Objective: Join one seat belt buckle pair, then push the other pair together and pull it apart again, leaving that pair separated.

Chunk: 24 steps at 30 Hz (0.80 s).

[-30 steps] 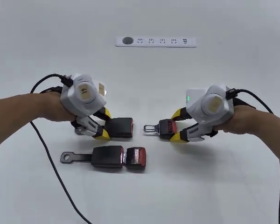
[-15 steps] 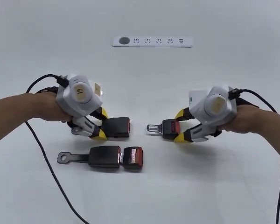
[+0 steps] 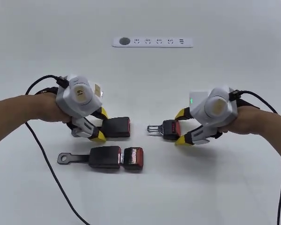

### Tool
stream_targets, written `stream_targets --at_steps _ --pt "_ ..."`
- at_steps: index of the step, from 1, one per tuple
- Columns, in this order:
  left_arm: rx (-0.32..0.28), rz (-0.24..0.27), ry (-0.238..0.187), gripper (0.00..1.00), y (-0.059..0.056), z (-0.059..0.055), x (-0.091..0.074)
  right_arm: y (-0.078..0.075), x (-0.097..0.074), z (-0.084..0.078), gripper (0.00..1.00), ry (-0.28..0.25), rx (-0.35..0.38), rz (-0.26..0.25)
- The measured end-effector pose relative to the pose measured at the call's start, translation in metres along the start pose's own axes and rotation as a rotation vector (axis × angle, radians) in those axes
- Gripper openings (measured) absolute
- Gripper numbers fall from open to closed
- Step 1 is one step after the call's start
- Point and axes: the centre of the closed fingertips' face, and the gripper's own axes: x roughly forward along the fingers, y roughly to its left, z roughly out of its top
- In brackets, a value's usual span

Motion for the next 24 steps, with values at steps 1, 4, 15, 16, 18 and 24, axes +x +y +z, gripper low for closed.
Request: stream_targets --at_steps 1,4,15,16,18,24 --pt "0.000 0.000 0.002 0.39 -0.001 0.000 -0.001 0.000 0.000 0.000 0.39 0.001 0.001 -0.002" --pt "-0.006 0.005 0.003 0.39 -0.002 -0.003 -0.004 0.001 -0.002 -0.002 0.41 0.007 -0.005 -0.002" --pt "-0.092 0.036 -0.038 0.41 0.006 -0.028 -0.017 0.005 -0.012 -0.007 0.45 0.017 0.006 -0.013" --pt "-0.098 0.037 -0.043 0.42 0.006 -0.030 -0.018 0.005 -0.013 -0.008 0.45 0.015 0.006 -0.016" --pt "-0.114 0.040 -0.054 0.42 0.000 -0.030 -0.019 0.005 -0.016 -0.008 0.46 0.011 0.009 -0.021" --pt "-0.161 0.059 -0.086 0.43 -0.001 -0.042 -0.026 0.009 -0.021 -0.012 0.49 0.013 0.016 -0.033"
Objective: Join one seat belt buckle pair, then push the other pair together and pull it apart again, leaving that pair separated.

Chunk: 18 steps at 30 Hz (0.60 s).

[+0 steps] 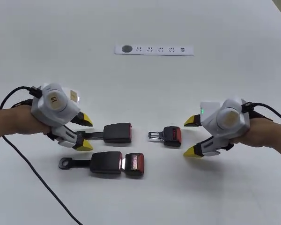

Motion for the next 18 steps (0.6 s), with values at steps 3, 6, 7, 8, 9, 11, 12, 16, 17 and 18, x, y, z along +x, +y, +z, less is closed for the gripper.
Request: stream_targets --at_steps 3,6,7,8,9,11,12,16,17,18 --pt "-0.022 0.014 -0.016 0.43 0.002 -0.006 -0.006 0.003 -0.004 -0.003 0.49 0.002 0.008 -0.006" --pt "-0.057 0.033 -0.041 0.44 0.002 -0.012 -0.012 0.007 -0.007 -0.006 0.50 0.002 0.024 -0.013" --pt "-0.065 0.035 -0.046 0.44 0.002 -0.013 -0.013 0.008 -0.009 -0.006 0.50 0.000 0.029 -0.016" --pt "-0.072 0.038 -0.050 0.44 0.000 -0.014 -0.015 0.009 -0.009 -0.007 0.50 -0.001 0.033 -0.018" --pt "-0.072 0.040 -0.051 0.44 -0.001 -0.016 -0.016 0.011 -0.010 -0.007 0.50 -0.001 0.038 -0.020" --pt "-0.080 0.044 -0.056 0.45 -0.006 -0.017 -0.019 0.012 -0.011 -0.009 0.51 -0.005 0.045 -0.025" --pt "-0.085 0.045 -0.060 0.45 -0.009 -0.018 -0.020 0.013 -0.012 -0.010 0.51 -0.007 0.051 -0.029" --pt "-0.106 0.052 -0.082 0.46 -0.018 -0.019 -0.026 0.018 -0.016 -0.014 0.52 -0.011 0.068 -0.040" --pt "-0.115 0.054 -0.092 0.47 -0.020 -0.020 -0.028 0.019 -0.017 -0.014 0.53 -0.012 0.073 -0.044" --pt "-0.120 0.056 -0.098 0.47 -0.021 -0.020 -0.030 0.021 -0.019 -0.015 0.53 -0.017 0.085 -0.051"
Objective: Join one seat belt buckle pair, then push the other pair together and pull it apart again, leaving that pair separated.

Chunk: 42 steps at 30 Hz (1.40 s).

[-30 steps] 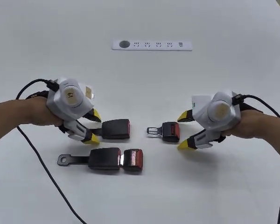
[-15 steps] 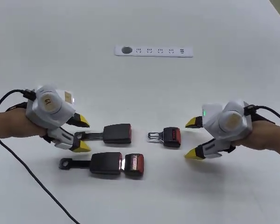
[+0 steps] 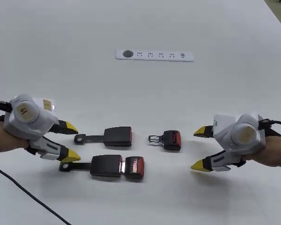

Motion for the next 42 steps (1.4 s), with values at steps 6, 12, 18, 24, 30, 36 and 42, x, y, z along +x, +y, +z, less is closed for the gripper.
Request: stream_targets --at_steps 6,12,18,24,30,36,42 --pt "-0.027 0.017 -0.033 0.49 -0.009 -0.006 -0.009 0.010 -0.007 -0.007 0.55 -0.006 0.030 -0.021" --pt "-0.067 0.065 -0.100 0.51 -0.016 -0.004 -0.021 0.023 -0.014 -0.010 0.56 -0.030 0.084 -0.053" --pt "-0.095 0.102 -0.167 0.53 -0.025 -0.005 -0.030 0.035 -0.019 -0.007 0.58 -0.072 0.140 -0.089" --pt "-0.131 0.136 -0.232 0.57 -0.041 -0.001 -0.033 0.045 -0.024 0.007 0.63 -0.154 0.207 -0.151" --pt "-0.151 0.152 -0.262 0.63 -0.058 -0.001 -0.030 0.055 -0.024 0.013 0.72 -0.199 0.260 -0.190" --pt "-0.202 0.183 -0.287 0.77 -0.064 -0.006 -0.028 0.064 -0.025 0.024 0.81 -0.254 0.301 -0.219" --pt "-0.230 0.204 -0.319 0.88 -0.070 -0.007 -0.028 0.063 -0.024 0.029 0.89 -0.288 0.331 -0.238"
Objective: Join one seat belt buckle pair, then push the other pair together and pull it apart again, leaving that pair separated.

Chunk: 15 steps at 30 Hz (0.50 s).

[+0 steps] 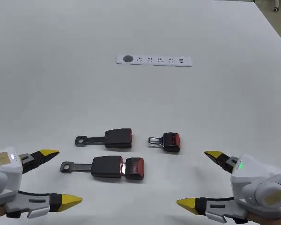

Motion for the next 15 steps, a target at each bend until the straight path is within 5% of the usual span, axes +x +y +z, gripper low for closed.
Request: stream_targets --at_steps 4,15 --pt "-0.034 0.017 -0.013 1.00 0.000 0.006 0.002 0.003 0.002 0.004 0.93 -0.002 -0.007 -0.002" --pt "-0.039 0.032 -0.053 1.00 0.003 0.010 0.004 0.000 0.007 0.019 0.99 -0.047 0.031 -0.029"
